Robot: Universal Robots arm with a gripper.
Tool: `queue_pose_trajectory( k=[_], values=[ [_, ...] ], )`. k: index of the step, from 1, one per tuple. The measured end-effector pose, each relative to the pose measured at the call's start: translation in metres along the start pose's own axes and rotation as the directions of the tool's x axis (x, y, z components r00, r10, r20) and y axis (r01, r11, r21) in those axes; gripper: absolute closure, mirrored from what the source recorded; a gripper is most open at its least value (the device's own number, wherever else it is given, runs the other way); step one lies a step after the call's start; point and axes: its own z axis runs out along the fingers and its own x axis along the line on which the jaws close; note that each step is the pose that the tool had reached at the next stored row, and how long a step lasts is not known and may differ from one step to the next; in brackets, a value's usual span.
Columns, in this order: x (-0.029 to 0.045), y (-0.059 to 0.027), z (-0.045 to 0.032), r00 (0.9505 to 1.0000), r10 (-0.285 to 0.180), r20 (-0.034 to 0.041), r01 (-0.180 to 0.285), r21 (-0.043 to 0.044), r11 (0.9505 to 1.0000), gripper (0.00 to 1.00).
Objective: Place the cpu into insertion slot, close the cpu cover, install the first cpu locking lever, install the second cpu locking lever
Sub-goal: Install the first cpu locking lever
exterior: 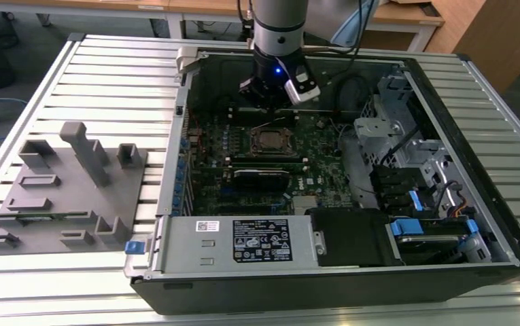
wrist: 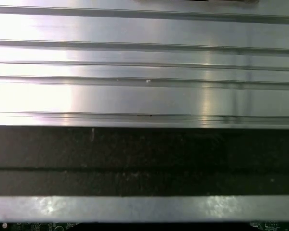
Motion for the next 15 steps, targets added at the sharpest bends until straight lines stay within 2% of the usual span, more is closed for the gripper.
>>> queue_pose_trajectory(
  k=[15],
  values=[
    [-0.0058, -0.0001, 0.0021, 1.0000, 0.000, 0.0002, 0.000, -0.0003, 1.0000, 0.89]
  ],
)
